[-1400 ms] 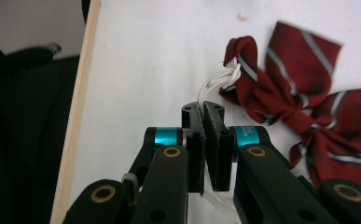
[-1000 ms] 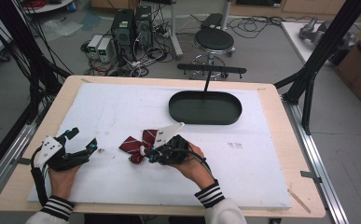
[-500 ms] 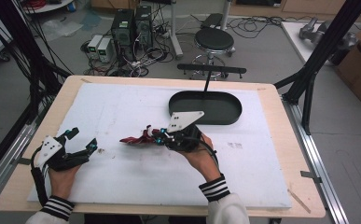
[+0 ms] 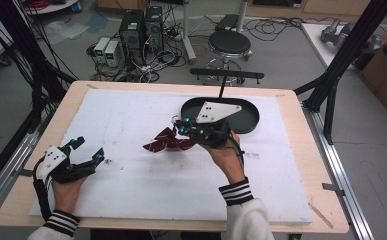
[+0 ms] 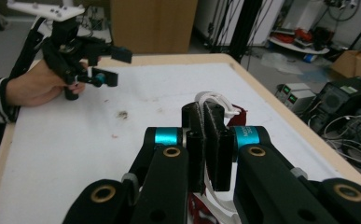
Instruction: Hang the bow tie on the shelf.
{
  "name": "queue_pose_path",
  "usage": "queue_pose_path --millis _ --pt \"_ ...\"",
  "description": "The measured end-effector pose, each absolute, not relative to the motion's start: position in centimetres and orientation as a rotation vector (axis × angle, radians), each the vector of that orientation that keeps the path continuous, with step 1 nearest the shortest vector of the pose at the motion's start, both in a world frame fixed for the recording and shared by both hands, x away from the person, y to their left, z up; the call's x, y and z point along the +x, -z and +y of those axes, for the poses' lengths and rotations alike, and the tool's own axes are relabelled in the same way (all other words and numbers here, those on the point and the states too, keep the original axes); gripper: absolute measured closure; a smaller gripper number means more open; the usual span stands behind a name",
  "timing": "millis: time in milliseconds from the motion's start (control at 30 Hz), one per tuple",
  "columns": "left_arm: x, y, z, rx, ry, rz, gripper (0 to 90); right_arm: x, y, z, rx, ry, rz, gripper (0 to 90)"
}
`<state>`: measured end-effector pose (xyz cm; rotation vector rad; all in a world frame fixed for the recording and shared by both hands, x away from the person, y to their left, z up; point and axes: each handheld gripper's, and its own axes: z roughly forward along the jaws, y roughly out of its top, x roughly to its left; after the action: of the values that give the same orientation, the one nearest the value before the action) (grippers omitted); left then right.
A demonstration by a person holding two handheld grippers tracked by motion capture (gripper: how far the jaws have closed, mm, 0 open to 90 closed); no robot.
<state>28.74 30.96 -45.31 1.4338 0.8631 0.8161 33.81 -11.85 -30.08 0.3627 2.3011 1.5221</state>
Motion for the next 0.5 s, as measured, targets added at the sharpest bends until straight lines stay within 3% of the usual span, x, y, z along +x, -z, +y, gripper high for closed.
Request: queue_pose_path --millis 500 --pt "28.7 45.3 30.9 1.435 -0.815 0.863 15.2 36.5 27.1 -15.1 0.483 -1.502 2.173 87.4"
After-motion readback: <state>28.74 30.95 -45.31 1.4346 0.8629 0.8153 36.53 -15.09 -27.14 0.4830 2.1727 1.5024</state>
